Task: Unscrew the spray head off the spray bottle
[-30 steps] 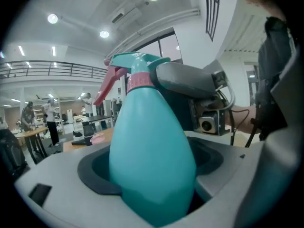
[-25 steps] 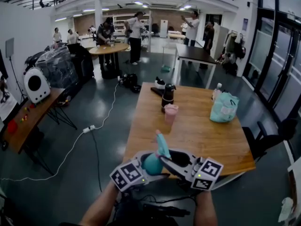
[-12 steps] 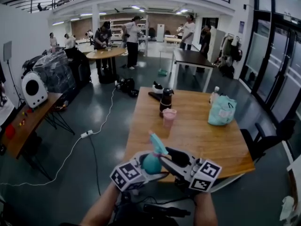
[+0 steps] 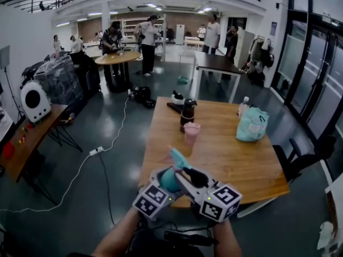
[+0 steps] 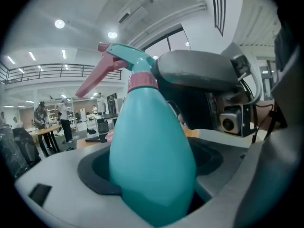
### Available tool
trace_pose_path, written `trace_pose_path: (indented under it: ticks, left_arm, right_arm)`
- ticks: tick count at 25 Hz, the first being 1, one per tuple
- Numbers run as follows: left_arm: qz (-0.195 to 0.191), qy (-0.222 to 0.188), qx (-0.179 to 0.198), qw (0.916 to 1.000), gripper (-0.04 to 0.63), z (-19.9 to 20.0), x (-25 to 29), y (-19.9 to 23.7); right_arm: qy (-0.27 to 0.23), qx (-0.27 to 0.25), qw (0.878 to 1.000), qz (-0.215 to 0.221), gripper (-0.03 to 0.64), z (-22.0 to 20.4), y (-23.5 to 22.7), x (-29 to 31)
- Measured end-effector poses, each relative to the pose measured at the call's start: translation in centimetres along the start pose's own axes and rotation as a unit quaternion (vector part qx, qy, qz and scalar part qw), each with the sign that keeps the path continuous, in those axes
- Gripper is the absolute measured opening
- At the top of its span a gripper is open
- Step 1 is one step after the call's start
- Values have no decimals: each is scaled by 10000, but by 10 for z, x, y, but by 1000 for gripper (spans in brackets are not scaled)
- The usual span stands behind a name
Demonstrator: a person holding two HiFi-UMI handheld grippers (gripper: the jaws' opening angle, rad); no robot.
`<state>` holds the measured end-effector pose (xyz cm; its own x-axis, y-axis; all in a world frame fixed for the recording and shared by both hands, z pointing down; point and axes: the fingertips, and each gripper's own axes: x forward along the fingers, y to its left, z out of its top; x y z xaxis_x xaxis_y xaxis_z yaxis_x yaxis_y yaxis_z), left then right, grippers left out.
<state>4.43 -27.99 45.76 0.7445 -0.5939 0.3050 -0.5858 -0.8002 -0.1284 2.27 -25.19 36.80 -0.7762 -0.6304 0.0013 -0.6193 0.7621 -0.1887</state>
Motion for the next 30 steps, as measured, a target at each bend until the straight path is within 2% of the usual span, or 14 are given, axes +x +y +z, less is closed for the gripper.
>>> trace_pose_path:
  ticks: [4, 7, 14, 19, 21, 24, 30]
  left_arm:
    - [28, 91, 36, 9999, 433, -3, 1, 1]
    - [-113, 78, 49, 9999, 433, -3, 0, -3]
    - [-974, -87, 226, 9949, 433, 5, -9, -24]
    - [-1647, -380, 211, 9854, 433, 13, -21, -44]
    - [-1800, -515, 165, 9822, 433, 17, -25, -49]
    - [-1571, -566, 98, 9859, 433, 18, -24, -44]
    - [-590, -292, -48, 9978, 433, 7, -17, -12]
  right_arm:
    - [71, -25, 9998, -199, 133, -2, -5, 4]
    - [127, -53, 9998, -171, 129, -1, -4, 0]
    - [203, -116, 9961, 847, 129, 0, 5, -11]
    - [133, -68, 9843, 1760, 129, 3, 17, -21]
    - [35, 25, 9796, 2008, 129, 5, 21, -24]
    - [-104, 51, 9837, 1792, 129, 7, 20, -24]
    - [-88, -146, 9981, 585, 129, 6, 8, -16]
